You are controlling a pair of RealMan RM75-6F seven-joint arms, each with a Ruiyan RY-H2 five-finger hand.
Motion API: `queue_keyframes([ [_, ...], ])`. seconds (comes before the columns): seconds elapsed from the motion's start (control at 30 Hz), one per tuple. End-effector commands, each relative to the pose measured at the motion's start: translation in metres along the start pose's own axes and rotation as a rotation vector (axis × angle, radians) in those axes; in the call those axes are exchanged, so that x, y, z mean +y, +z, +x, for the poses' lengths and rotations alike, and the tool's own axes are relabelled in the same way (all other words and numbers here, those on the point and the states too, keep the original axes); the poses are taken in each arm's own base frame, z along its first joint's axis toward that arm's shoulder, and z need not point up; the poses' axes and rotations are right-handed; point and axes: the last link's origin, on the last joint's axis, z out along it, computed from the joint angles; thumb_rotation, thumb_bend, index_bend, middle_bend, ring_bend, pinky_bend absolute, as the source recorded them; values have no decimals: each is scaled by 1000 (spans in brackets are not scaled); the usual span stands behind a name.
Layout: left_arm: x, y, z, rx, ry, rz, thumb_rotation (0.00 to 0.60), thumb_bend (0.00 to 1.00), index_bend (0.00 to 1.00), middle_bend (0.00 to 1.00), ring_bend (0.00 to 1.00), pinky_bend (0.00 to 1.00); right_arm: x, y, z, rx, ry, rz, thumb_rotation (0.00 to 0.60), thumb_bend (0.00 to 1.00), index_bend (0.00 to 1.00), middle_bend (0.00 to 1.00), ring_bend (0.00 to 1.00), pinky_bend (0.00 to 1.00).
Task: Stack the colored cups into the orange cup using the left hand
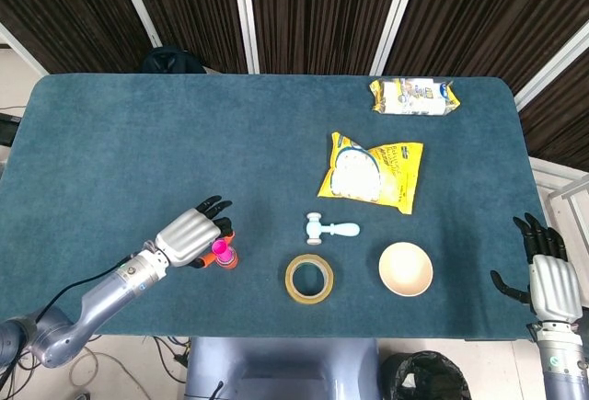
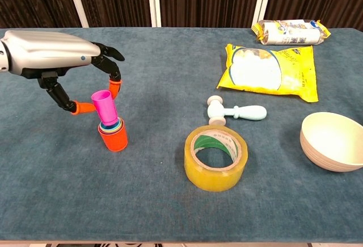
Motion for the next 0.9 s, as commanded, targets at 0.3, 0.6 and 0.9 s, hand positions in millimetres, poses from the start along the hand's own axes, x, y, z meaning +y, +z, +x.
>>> queue_keyframes([
  [0.3, 1, 6, -7, -9, 38, 11, 600, 364, 467, 311, 0, 51, 1, 1, 1, 3, 4, -2, 600, 324, 106, 45, 96, 3],
  [0.6, 4, 9, -10, -28, 69, 5, 600, 285, 308, 286, 0, 49, 1, 1, 2, 7, 6, -4, 600, 324, 106, 45, 96, 3],
  [0.9, 1, 0, 5, -4, 90, 18, 600, 263, 124, 233, 0, 44, 1, 1, 2, 6, 8, -2, 600, 324, 106, 45, 96, 3],
])
